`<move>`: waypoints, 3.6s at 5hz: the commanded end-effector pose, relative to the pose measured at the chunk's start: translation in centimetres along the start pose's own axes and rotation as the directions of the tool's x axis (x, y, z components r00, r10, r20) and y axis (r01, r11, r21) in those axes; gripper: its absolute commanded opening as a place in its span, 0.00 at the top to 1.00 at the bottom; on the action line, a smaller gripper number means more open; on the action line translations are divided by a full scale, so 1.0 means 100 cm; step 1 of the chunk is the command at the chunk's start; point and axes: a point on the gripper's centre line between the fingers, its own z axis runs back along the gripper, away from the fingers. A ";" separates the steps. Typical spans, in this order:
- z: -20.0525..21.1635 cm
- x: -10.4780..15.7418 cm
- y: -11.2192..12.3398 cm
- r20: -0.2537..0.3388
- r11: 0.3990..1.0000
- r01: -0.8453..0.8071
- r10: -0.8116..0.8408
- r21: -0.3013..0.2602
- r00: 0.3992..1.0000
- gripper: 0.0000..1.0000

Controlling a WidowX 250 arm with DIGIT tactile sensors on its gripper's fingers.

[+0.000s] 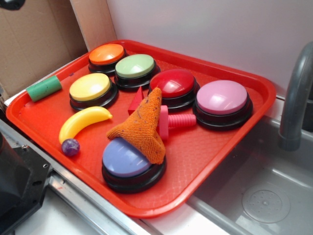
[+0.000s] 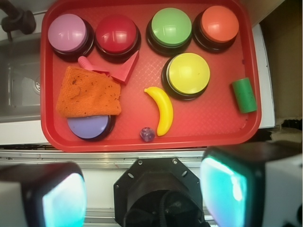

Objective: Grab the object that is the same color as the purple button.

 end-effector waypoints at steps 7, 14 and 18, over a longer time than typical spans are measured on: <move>-0.167 -0.009 0.019 -0.088 0.983 -0.119 0.132 0.139 0.987 0.00; -0.220 -0.012 0.020 -0.064 0.937 -0.298 0.314 0.185 0.947 1.00; -0.133 0.026 0.017 0.022 0.973 -0.208 0.207 0.104 0.978 1.00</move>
